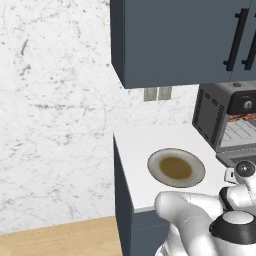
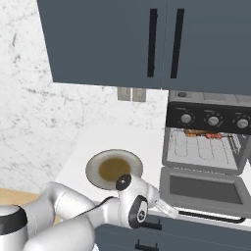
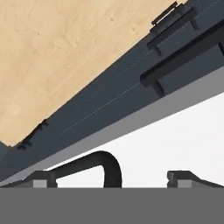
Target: Pick up the kebab skewer and baguette bread, and place them inside the toaster oven. Close the toaster oven door and start by setting the timer.
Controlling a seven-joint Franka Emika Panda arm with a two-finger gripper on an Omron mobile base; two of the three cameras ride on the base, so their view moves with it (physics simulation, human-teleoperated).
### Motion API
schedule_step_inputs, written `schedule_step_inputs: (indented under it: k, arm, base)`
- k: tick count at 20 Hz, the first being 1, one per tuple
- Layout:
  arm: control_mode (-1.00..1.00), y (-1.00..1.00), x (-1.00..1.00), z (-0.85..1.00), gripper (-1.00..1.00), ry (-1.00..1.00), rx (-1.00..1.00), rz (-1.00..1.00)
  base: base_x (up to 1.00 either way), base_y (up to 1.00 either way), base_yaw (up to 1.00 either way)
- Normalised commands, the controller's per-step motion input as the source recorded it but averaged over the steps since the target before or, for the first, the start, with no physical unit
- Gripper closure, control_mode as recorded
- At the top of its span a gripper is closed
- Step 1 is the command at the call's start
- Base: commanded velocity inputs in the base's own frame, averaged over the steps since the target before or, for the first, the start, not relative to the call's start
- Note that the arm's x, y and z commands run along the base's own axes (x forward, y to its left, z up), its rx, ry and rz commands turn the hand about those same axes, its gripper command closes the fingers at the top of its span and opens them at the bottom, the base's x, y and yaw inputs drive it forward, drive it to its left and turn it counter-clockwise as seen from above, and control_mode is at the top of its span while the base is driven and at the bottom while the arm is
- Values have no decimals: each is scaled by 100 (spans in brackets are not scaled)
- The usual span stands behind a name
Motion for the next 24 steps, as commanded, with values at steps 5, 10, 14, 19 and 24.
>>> schedule_step_inputs:
  k: [5, 10, 14, 19, 24]
  arm:
    - [-100, -38, 17, -10, -100, -29, 0, 24]
    - [-100, -45, 28, 24, -100, -30, 0, 30]
    - [-100, -41, 31, 68, -100, -11, 0, 45]
    - [-100, -49, 20, 72, -100, -23, 5, 52]
    - [-100, -48, 9, 90, -100, -25, 5, 51]
  base:
    - [0, 0, 0]
    - [0, 0, 0]
    - [0, 0, 0]
    - [0, 0, 0]
    - [0, 0, 0]
